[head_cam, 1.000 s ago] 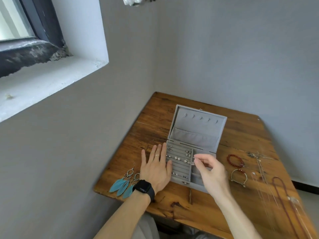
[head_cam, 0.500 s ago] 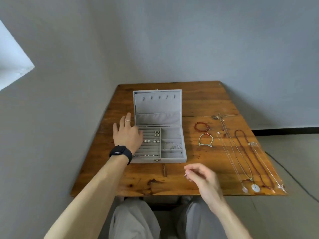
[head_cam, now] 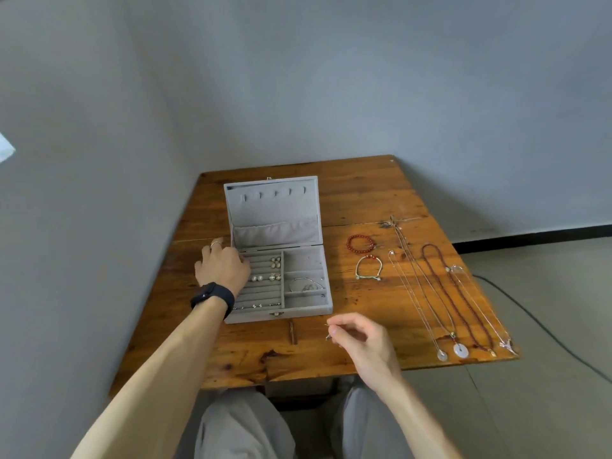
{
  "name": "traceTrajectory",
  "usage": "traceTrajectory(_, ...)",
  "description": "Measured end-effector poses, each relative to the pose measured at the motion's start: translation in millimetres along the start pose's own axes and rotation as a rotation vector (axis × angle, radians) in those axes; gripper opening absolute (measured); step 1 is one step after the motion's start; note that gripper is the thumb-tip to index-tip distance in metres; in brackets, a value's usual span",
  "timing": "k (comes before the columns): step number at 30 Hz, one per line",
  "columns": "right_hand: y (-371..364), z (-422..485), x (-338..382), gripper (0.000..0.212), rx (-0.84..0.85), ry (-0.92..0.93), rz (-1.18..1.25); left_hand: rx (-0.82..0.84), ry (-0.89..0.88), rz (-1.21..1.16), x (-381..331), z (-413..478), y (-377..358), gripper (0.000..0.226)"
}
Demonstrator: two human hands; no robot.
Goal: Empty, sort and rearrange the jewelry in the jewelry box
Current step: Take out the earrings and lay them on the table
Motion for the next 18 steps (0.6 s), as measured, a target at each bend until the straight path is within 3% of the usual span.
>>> traceTrajectory(4, 0, 0, 2, 0.014, -0.021, 0.039, -0.042, -0.071, -0.008, -0.528, 11, -18, 8, 0.017)
traceTrajectory(6, -3, -1, 4, 0.013, -0.008, 0.045, -0.068, -0.144, -0.044, -0.684, 15, -39, 17, 0.014)
traceTrajectory(14, -18, -3, 17, 0.015, 0.008, 0.066, -0.088, -0.148, 0.074, -1.013, 57, -130, 0, 0.004)
traceTrajectory(18, -42, -6, 29, 0.013, 0.033, 0.093, -0.141, -0.02, 0.102, -1.042, 67, -153, -17, 0.021)
Point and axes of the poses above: each hand's wrist, its own z-axis towards the middle knuckle, its own y-axis out of the back of the hand, x = y × z, the point moved 8 cm from there along z, towards the middle knuckle, and after that the axes turned 4 degrees about -z, right-handed, at the moved point
